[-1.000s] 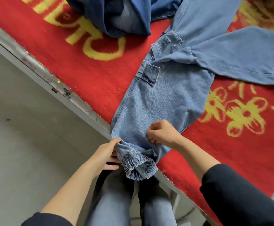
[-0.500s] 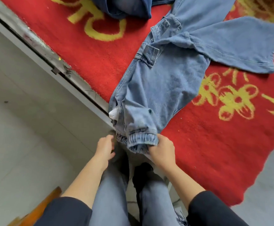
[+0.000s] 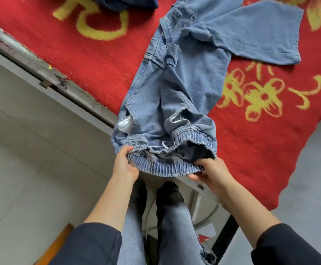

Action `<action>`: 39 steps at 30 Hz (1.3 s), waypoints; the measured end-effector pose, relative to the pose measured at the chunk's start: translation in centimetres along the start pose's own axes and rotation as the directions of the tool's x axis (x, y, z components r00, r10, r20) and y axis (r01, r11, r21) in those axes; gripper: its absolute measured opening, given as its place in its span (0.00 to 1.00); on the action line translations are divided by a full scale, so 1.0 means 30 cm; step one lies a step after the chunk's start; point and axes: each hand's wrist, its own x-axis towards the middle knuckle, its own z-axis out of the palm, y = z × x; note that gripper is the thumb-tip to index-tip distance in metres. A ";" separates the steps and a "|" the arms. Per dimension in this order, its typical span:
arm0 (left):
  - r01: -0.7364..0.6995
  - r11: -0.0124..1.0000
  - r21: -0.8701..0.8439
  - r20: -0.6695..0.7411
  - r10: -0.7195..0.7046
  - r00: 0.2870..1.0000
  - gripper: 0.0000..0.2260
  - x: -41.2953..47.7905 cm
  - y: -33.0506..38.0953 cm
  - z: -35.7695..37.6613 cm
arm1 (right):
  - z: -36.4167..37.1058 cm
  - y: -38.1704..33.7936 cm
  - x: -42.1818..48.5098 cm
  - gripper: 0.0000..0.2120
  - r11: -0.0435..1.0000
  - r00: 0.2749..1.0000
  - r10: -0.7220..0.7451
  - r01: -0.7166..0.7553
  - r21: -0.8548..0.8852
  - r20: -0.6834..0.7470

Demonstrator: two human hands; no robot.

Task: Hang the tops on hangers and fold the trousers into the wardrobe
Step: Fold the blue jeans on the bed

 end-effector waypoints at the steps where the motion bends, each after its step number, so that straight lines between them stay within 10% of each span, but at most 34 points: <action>1: -0.060 0.998 0.036 -0.066 0.063 0.996 0.19 0.003 0.022 -0.015 | -0.001 0.004 -0.004 0.12 0.984 0.997 -0.070 0.064 -0.168 -0.031; 6: -0.291 0.921 0.260 -0.139 0.334 0.932 0.15 -0.013 0.083 -0.158 | -0.026 0.001 -0.009 0.16 0.422 0.831 -0.551 0.196 -0.885 -0.079; 9: -0.325 0.827 0.458 -0.152 0.433 0.888 0.12 0.009 0.103 -0.193 | -0.013 0.012 -0.015 0.16 0.093 0.747 -0.644 0.292 -0.952 0.166; 11: -0.386 0.576 0.721 -0.112 0.646 0.755 0.18 0.030 0.112 -0.174 | 0.004 0.026 -0.019 0.15 0.025 0.716 -0.648 0.359 -0.933 0.258; 13: -0.518 0.289 0.805 0.088 0.806 0.586 0.20 0.016 0.106 -0.144 | 0.030 0.041 -0.032 0.14 0.068 0.708 -0.648 0.420 -0.905 0.280; 15: -0.643 0.149 0.751 0.352 0.734 0.581 0.11 -0.003 0.085 -0.110 | 0.058 0.049 -0.051 0.14 0.176 0.711 -0.654 0.475 -0.862 0.258; 18: -0.587 0.365 0.723 0.457 0.385 0.802 0.07 -0.031 0.053 -0.055 | 0.137 0.046 -0.104 0.12 0.244 0.639 -0.710 0.618 -0.747 0.297; 22: -0.262 0.831 0.490 0.220 0.173 0.960 0.18 -0.014 0.174 -0.049 | 0.339 0.055 -0.144 0.09 0.144 0.428 -0.670 0.876 -0.460 0.606; 27: -0.119 0.780 0.614 0.136 0.044 0.990 0.23 0.048 0.365 -0.180 | 0.489 0.073 -0.016 0.23 0.189 0.690 -0.045 0.716 -0.672 0.723; 36: -0.433 0.163 0.887 0.405 0.176 0.897 0.09 0.090 0.296 -0.104 | 0.422 -0.130 0.104 0.15 0.498 0.827 -0.507 0.511 -0.701 0.243; 39: -0.390 0.406 0.827 0.420 0.017 0.907 0.04 0.104 0.373 -0.152 | 0.420 -0.210 0.169 0.14 0.468 0.816 -0.555 0.469 -0.749 0.164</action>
